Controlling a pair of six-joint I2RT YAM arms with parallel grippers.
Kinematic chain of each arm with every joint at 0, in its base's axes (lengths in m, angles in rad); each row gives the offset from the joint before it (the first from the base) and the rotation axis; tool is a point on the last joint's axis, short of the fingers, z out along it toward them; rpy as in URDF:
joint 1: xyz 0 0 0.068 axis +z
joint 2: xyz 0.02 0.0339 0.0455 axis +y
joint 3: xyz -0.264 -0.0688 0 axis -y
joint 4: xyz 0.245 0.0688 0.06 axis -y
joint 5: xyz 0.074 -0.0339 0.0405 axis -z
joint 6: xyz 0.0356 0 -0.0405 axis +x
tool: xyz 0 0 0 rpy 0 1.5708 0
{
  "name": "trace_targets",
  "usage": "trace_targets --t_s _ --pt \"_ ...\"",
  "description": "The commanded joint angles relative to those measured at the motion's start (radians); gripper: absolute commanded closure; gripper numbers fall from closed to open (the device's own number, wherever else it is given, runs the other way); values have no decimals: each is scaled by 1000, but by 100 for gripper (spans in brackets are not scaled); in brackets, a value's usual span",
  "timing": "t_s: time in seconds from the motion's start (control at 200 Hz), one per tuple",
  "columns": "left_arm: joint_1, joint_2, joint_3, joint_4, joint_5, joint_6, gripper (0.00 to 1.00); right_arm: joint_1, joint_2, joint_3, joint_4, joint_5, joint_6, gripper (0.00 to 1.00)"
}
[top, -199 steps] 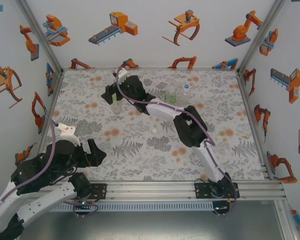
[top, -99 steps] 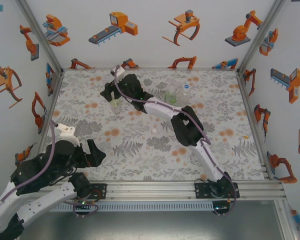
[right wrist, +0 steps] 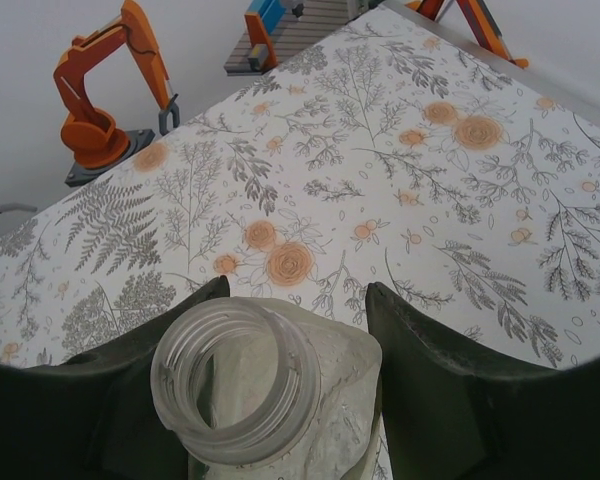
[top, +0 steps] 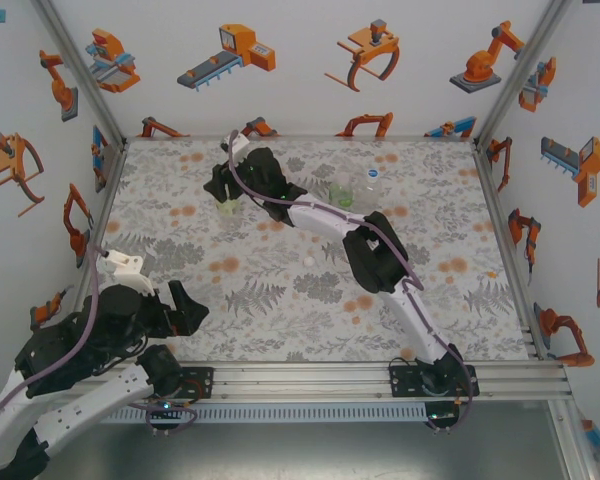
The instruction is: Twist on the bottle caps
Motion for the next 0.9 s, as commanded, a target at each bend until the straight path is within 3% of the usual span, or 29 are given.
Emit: trace_targets --t_s 0.0,0.511,0.896 --pt "7 -7 -2 3 -5 3 3 11 -101 -16 -27 -18 -21 58" --pt "7 -50 -41 373 168 275 3 78 -611 -363 -300 -54 11 66" --pt "6 76 -81 767 560 500 2 147 -956 -571 -333 -125 257 78"
